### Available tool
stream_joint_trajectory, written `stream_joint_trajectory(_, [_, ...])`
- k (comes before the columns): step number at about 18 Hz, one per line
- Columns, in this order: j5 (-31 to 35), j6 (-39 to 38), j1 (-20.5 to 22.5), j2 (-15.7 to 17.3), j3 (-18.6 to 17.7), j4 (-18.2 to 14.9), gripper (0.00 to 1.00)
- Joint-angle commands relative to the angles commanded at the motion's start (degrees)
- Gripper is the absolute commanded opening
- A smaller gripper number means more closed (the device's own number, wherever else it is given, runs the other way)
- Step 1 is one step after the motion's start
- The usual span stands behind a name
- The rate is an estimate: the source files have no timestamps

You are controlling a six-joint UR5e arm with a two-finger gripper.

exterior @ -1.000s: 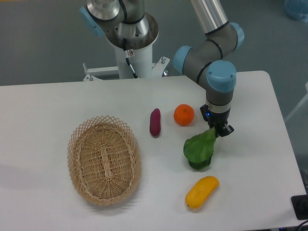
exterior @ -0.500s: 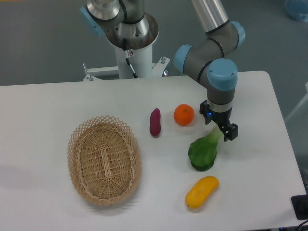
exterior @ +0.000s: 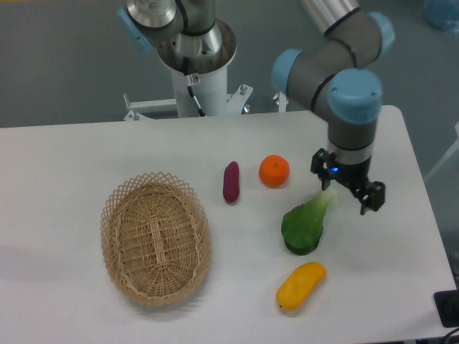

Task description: Place the green vegetable on the table

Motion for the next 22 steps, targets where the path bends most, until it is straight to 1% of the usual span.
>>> stream_joint_trajectory(1, [-0.4,1.0,0.8,0.1,1.4,-1.9,1.0])
stream_joint_trajectory(2, [-0.4,3.0,1.8,0.4,2.1,-3.2,1.0])
stream_joint_trajectory(4, [-0.5,9.0,4.5,2.3,2.3,-3.7,1.0])
stream_joint_trajectory(5, [-1.1,11.3,5.5,2.5,2.0,-3.7,1.0])
stream_joint_trajectory(7, [-4.3,13.4,8.1,3.3,1.6,-4.1,1.0])
stream_joint_trajectory(8, [-5.9,14.2,9.6,4.0,1.6,-5.0,1.0])
stream_joint_trajectory(10, [-6.2,17.0,11.4,4.3,1.6,-6.5,1.0])
stream_joint_trajectory(12, [-6.2,19.6,12.9,5.0,1.5,-7.1,1.0])
stream_joint_trajectory(14, [-6.2,20.1,13.3,5.0,1.4,-7.8,1.0])
stream_joint_trajectory(22, [-6.5,20.0,13.5,5.3,1.2,-7.3,1.0])
